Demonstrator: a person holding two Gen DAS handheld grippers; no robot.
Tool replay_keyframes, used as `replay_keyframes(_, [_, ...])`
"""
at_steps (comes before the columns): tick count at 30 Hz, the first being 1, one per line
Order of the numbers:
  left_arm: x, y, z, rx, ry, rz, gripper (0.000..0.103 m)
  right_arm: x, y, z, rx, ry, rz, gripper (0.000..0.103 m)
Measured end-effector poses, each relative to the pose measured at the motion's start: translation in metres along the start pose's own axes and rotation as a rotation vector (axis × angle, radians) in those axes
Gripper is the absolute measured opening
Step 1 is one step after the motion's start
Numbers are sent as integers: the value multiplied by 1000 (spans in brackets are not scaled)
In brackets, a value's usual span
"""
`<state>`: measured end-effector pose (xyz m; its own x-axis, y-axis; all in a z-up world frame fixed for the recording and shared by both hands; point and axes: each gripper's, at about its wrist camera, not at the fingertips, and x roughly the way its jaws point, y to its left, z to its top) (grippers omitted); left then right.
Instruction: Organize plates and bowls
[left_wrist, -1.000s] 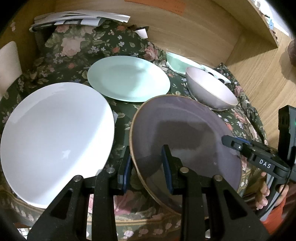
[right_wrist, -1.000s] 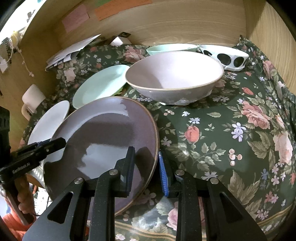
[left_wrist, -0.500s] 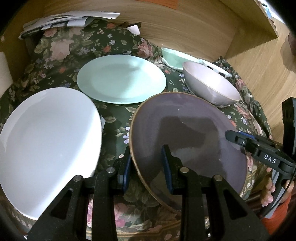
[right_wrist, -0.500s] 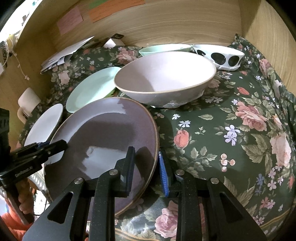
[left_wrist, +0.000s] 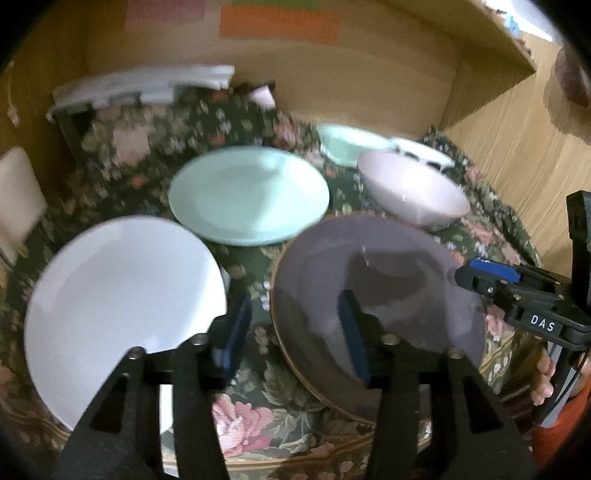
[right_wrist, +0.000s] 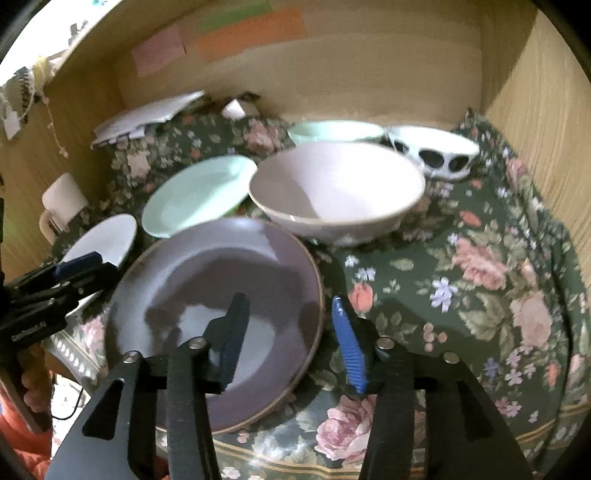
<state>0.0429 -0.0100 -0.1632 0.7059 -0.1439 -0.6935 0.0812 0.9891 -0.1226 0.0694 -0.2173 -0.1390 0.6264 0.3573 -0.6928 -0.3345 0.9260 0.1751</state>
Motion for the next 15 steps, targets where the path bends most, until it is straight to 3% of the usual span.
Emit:
replay_keyframes(4, [-21,3,6,13,-71,18,64,-12,15,8,-28,-65,17,63])
replay_keyframes(10, [-44,18,10,-8,-139,66,83,-20,43,19,-71,-126,59,74])
replay_keyframes(15, [-59,36,6,-22,-177,120,92,-13,65,24,-88,-131,105,76])
